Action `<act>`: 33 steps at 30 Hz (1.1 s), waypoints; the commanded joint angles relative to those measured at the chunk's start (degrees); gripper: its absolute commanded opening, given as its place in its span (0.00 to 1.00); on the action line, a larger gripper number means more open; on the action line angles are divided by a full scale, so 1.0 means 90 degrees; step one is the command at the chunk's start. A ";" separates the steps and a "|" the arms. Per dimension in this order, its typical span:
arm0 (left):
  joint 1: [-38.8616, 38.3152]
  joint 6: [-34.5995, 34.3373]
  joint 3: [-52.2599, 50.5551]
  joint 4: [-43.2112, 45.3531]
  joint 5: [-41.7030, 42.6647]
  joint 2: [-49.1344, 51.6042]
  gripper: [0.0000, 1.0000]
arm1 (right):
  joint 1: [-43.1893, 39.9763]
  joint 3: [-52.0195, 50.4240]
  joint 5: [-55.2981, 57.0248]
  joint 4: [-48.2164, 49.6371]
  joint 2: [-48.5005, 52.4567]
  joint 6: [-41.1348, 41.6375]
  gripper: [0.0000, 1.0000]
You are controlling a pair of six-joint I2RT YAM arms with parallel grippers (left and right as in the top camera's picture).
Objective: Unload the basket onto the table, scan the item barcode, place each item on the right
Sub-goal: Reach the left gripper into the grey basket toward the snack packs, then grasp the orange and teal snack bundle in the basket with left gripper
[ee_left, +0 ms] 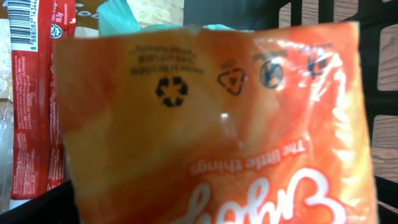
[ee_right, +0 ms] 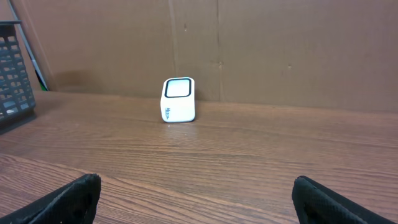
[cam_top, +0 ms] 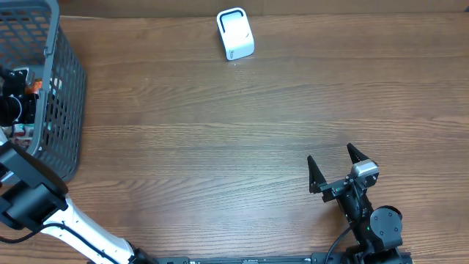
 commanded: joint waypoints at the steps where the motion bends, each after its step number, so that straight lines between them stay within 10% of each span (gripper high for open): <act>1: -0.0046 0.0129 0.0240 -0.0029 0.0095 -0.0066 1.00 | 0.0017 -0.0068 -0.0007 0.0027 -0.0061 0.0012 1.00; 33: -0.0595 -0.0039 0.0617 -0.0087 -0.1120 0.0034 0.99 | 0.0017 -0.0068 -0.0007 0.0027 -0.0061 0.0012 1.00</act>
